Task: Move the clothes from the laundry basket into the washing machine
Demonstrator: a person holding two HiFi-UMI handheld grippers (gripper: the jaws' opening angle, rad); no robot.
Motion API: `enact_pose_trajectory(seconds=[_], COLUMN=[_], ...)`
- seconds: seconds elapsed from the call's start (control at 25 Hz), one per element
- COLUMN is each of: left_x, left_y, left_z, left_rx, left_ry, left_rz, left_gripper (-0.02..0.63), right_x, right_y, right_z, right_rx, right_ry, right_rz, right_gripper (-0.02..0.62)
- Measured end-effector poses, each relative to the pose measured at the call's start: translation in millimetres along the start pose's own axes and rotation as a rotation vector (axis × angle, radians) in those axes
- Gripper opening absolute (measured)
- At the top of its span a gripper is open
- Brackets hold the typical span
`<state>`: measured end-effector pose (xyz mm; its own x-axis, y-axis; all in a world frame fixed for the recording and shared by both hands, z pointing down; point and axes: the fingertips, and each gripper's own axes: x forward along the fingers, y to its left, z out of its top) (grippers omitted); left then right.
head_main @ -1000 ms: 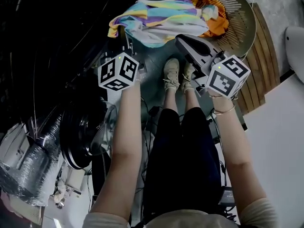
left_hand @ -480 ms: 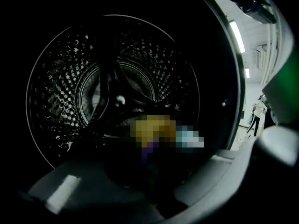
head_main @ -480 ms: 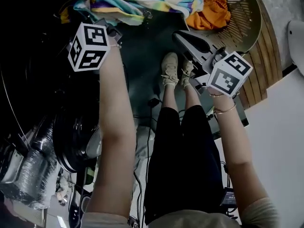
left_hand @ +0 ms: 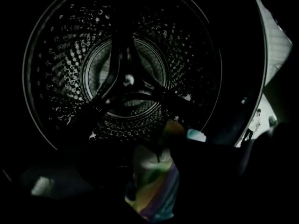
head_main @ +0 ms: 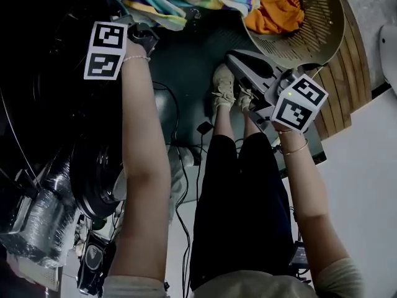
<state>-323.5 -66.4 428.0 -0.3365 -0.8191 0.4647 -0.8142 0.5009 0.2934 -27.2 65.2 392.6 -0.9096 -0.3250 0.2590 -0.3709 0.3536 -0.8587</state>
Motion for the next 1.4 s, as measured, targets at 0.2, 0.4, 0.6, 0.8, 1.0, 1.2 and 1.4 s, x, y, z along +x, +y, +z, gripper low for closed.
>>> enact_pose_trajectory(seconds=[0.2, 0.4, 0.6, 0.8, 1.0, 1.2, 1.4], left_x=[-51.8, -67.5, -33.4, -21.3, -22.4, -26.8, -14.9], left_y=[-14.6, -50.1, -51.4, -40.3, -44.4, -44.9, -39.0], left_z=[-20.7, -106.0, -138.5, -142.2, -123.3, -93.3, -45.3], left_rx=[0.03, -0.012, -0.004, 0.079, 0.146, 0.221, 0.299], left_ry=[0.063, 0.282, 0.361, 0.376, 0.312, 0.227, 0.133], left_rz=[-0.071, -0.175, -0.133, 0.006, 0.007, -0.053, -0.056], left_gripper=[0.345, 0.421, 0.428, 0.42, 0.063, 0.051, 0.048], right_x=[-7.2, -5.4, -2.9, 0.7, 2.7, 0.0, 0.0], right_y=[4.4, 0.5, -2.3, -6.7, -11.5, -9.7, -7.4], right_z=[-3.0, -1.0, 8.9, 13.0, 11.4, 11.7, 8.3], right_rx=[0.008, 0.009, 0.008, 0.017, 0.007, 0.005, 0.009], right_ry=[0.018, 0.041, 0.028, 0.004, 0.014, 0.012, 0.019], right_rz=[-0.009, -0.007, 0.015, 0.022, 0.006, -0.003, -0.011], right_gripper=[0.012, 0.012, 0.012, 0.012, 0.012, 0.012, 0.012])
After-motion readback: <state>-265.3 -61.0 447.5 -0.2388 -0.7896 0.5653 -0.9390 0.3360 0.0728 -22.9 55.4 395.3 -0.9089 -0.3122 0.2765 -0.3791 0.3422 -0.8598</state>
